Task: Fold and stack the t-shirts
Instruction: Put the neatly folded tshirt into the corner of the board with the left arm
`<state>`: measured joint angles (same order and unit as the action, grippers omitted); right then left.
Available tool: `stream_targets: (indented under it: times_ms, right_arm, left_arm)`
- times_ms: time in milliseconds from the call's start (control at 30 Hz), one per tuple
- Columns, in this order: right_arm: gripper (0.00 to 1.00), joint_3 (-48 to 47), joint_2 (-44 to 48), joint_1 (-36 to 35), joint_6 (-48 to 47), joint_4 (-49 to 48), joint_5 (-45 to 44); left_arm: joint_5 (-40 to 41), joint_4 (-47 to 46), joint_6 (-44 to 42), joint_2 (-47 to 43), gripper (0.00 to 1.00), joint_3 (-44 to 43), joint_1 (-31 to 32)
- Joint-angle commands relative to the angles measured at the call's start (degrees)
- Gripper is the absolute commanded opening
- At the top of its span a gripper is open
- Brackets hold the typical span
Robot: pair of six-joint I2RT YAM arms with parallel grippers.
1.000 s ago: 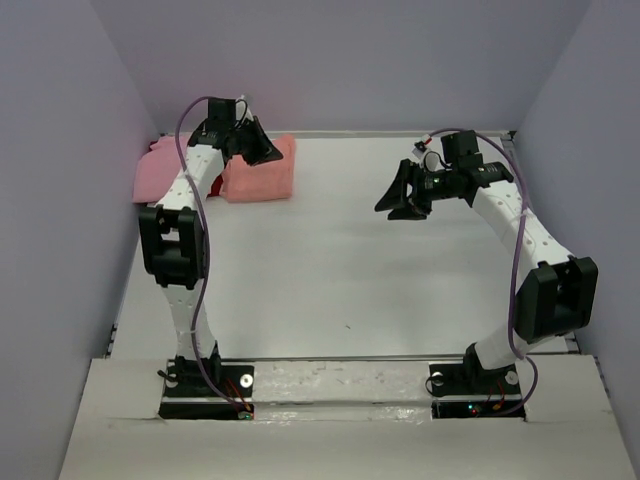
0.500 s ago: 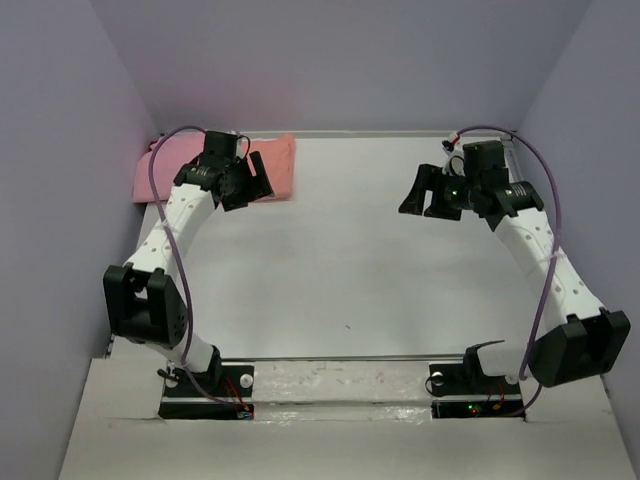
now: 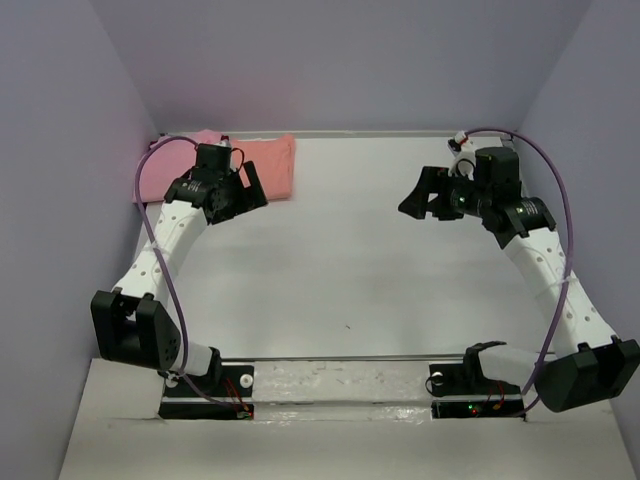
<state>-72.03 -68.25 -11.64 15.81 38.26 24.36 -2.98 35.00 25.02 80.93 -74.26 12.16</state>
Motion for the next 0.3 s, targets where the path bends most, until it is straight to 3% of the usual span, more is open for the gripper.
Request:
stream_targets:
  times_ms: [0, 267]
  right_arm:
    - [0.88, -0.1, 2.2, 0.3, -0.8, -4.2, 1.5]
    - [0.88, -0.1, 2.0, 0.3, 0.4, -4.7, 3.5]
  left_arm:
    - [0.5, 0.0, -0.8, -1.5, 0.99, 0.0, 0.1]
    - [0.8, 0.4, -1.4, -1.1, 0.99, -0.4, 0.1]
